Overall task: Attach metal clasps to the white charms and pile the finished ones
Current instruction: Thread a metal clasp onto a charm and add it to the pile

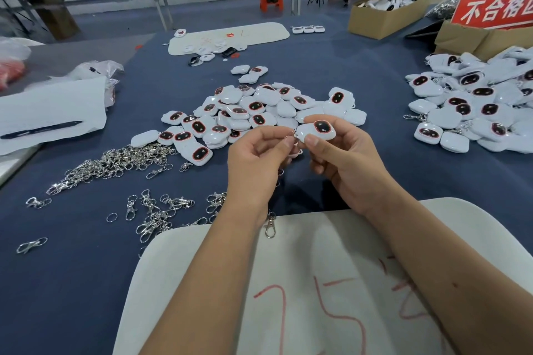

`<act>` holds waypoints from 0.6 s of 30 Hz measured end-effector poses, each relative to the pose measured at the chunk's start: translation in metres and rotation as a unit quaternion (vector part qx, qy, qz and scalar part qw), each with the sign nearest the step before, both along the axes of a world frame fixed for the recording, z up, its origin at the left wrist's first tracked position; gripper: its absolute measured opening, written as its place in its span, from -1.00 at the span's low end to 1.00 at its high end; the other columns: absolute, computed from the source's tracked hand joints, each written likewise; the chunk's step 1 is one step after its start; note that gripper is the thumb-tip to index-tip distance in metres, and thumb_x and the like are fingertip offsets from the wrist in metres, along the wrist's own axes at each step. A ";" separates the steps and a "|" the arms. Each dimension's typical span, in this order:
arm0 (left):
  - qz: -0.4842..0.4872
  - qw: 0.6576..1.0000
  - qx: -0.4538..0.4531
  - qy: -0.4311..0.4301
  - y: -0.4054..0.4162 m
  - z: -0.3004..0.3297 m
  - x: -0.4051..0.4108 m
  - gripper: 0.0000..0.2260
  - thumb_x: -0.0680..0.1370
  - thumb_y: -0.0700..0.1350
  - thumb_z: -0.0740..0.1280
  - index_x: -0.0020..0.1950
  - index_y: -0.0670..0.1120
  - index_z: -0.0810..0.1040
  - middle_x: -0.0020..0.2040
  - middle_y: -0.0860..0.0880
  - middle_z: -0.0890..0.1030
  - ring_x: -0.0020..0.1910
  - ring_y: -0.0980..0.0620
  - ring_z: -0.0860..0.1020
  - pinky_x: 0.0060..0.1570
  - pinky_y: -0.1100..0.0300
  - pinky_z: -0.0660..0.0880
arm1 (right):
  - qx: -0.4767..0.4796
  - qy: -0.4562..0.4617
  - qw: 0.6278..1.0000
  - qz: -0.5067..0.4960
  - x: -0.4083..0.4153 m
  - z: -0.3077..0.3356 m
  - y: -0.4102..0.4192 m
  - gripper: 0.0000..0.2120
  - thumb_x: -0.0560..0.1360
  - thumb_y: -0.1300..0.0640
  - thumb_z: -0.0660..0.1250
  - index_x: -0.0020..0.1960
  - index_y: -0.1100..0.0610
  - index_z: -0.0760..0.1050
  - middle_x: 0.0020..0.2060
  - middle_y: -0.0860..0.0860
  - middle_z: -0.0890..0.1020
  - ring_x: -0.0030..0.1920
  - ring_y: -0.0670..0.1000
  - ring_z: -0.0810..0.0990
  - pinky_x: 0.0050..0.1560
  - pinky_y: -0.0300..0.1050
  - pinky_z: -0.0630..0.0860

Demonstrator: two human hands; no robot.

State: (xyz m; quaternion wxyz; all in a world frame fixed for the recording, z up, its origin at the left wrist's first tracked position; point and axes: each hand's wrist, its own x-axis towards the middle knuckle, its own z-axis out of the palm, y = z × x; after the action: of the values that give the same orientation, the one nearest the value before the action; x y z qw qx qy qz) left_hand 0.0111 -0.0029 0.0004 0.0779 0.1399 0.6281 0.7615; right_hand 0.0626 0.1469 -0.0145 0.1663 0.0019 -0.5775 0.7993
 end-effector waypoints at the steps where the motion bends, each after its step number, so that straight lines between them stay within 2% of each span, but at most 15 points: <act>1: 0.003 1.000 0.019 -0.014 0.000 0.001 0.000 -0.90 0.54 -0.31 0.45 -0.03 -0.12 0.68 -0.19 -0.12 0.73 -0.20 0.05 0.68 -0.19 0.28 0.57 | 0.001 -0.002 1.000 0.000 0.000 0.000 0.000 -0.71 0.48 0.20 0.51 0.20 0.11 0.64 -0.20 0.01 0.64 -0.32 -0.06 0.49 -0.32 -0.22 0.48; 4: 0.014 0.999 0.035 -0.028 0.001 0.001 0.001 -0.88 0.51 -0.31 0.48 -0.09 -0.10 0.68 -0.24 -0.12 0.71 -0.26 0.04 0.66 -0.23 0.29 0.54 | 0.002 -0.008 1.000 -0.002 0.000 -0.001 0.000 -0.70 0.47 0.18 0.51 0.20 0.11 0.64 -0.20 0.03 0.64 -0.32 -0.04 0.47 -0.31 -0.21 0.48; 6: 0.031 0.999 0.007 0.006 0.000 0.001 -0.001 -0.83 0.50 -0.33 0.49 -0.16 -0.06 0.69 -0.25 -0.09 0.72 -0.27 0.05 0.67 -0.20 0.27 0.55 | 0.000 -0.011 1.000 -0.008 0.000 0.000 0.000 -0.70 0.47 0.18 0.52 0.20 0.12 0.64 -0.17 0.07 0.64 -0.31 -0.04 0.47 -0.32 -0.21 0.47; 8: 0.048 0.994 -0.053 0.078 0.000 0.000 -0.003 -0.79 0.48 -0.35 0.49 -0.20 -0.03 0.67 -0.25 0.00 0.72 -0.26 0.08 0.66 -0.16 0.27 0.56 | -0.004 -0.012 1.000 -0.014 -0.001 0.000 -0.001 -0.69 0.47 0.17 0.51 0.20 0.14 0.63 -0.18 0.07 0.64 -0.28 -0.04 0.50 -0.32 -0.22 0.46; 11: 0.052 0.966 -0.164 0.193 -0.001 -0.001 -0.005 -0.80 0.49 -0.31 0.49 -0.20 -0.01 0.66 -0.27 0.11 0.67 -0.26 0.15 0.61 -0.16 0.32 0.50 | 0.012 -0.012 1.000 -0.023 -0.001 -0.001 -0.001 -0.72 0.47 0.15 0.51 0.17 0.13 0.63 -0.20 0.08 0.62 -0.25 -0.04 0.51 -0.32 -0.22 0.46; 14: 0.040 0.935 -0.234 0.262 -0.005 -0.001 -0.003 -0.82 0.51 -0.32 0.45 -0.17 -0.05 0.67 -0.27 0.20 0.63 -0.25 0.23 0.58 -0.17 0.42 0.43 | 0.068 -0.012 0.997 -0.044 -0.001 -0.003 -0.001 -0.76 0.48 0.13 0.53 0.14 0.08 0.64 -0.26 0.05 0.60 -0.29 -0.06 0.51 -0.32 -0.23 0.47; 16: 0.037 0.914 -0.275 0.295 -0.007 -0.001 -0.002 -0.84 0.51 -0.32 0.42 -0.15 -0.07 0.67 -0.28 0.18 0.62 -0.23 0.20 0.57 -0.19 0.37 0.44 | 0.104 -0.014 0.993 -0.054 -0.001 -0.004 -0.001 -0.75 0.48 0.11 0.54 0.14 0.08 0.63 -0.28 0.00 0.63 -0.32 -0.07 0.51 -0.32 -0.23 0.48; 18: 0.039 0.900 -0.306 0.309 -0.007 0.000 -0.003 -0.83 0.51 -0.30 0.40 -0.14 -0.04 0.67 -0.28 0.13 0.62 -0.24 0.12 0.56 -0.20 0.24 0.48 | 0.128 -0.013 0.990 -0.056 -0.001 -0.005 -0.002 -0.74 0.49 0.11 0.54 0.16 0.09 0.62 -0.27 0.01 0.66 -0.33 -0.07 0.54 -0.32 -0.22 0.50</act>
State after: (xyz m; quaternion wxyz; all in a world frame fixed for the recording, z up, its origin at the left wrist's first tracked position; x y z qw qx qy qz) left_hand 0.0086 -0.0101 0.0004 -0.1116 0.3128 0.8274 0.4529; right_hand 0.0619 0.1453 -0.0195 0.2018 -0.0196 -0.6761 0.7083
